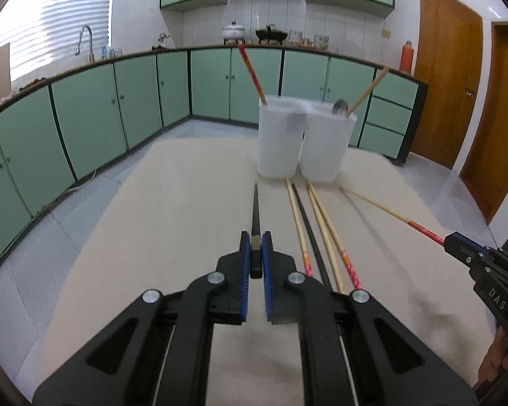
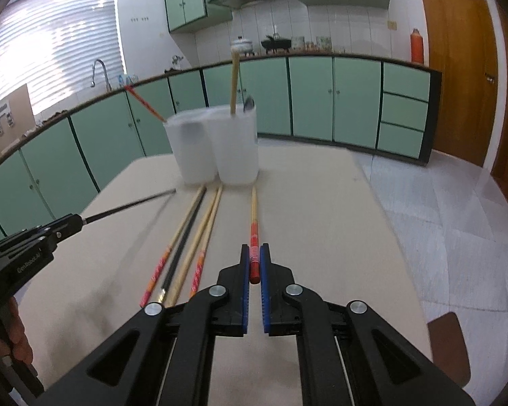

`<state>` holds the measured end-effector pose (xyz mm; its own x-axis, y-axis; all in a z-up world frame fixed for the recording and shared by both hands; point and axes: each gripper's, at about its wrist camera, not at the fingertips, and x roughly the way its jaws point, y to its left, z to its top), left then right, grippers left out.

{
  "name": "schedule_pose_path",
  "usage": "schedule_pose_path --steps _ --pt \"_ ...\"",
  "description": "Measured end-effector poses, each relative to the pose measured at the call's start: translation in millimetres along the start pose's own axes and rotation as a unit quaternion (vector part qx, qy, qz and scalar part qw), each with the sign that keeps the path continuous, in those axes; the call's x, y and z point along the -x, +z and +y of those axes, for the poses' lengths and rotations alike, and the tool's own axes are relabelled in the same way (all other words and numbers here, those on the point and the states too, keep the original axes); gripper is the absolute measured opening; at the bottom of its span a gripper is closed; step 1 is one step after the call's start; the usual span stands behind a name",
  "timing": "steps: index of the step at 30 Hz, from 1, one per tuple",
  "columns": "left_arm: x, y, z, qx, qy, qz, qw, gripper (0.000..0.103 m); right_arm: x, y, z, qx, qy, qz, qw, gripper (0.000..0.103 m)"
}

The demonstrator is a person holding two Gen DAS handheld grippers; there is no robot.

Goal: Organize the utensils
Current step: 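Lift both chopsticks and carry them over the white holder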

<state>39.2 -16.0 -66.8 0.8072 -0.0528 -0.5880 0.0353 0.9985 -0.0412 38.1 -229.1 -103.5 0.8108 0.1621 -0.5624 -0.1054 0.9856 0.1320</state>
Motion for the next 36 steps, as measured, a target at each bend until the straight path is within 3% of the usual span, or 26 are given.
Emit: schedule_pose_path --steps 12,28,36 --pt "47 60 -7 -0.017 -0.021 -0.095 0.9952 0.006 33 65 0 0.011 0.022 -0.067 0.997 0.006" --pt "63 121 -20 -0.022 -0.088 -0.129 0.9875 0.006 47 152 3 0.026 0.087 -0.084 0.992 0.006" --pt "68 176 -30 -0.029 -0.092 -0.179 0.9791 0.006 56 217 16 0.049 0.117 -0.127 0.984 0.006"
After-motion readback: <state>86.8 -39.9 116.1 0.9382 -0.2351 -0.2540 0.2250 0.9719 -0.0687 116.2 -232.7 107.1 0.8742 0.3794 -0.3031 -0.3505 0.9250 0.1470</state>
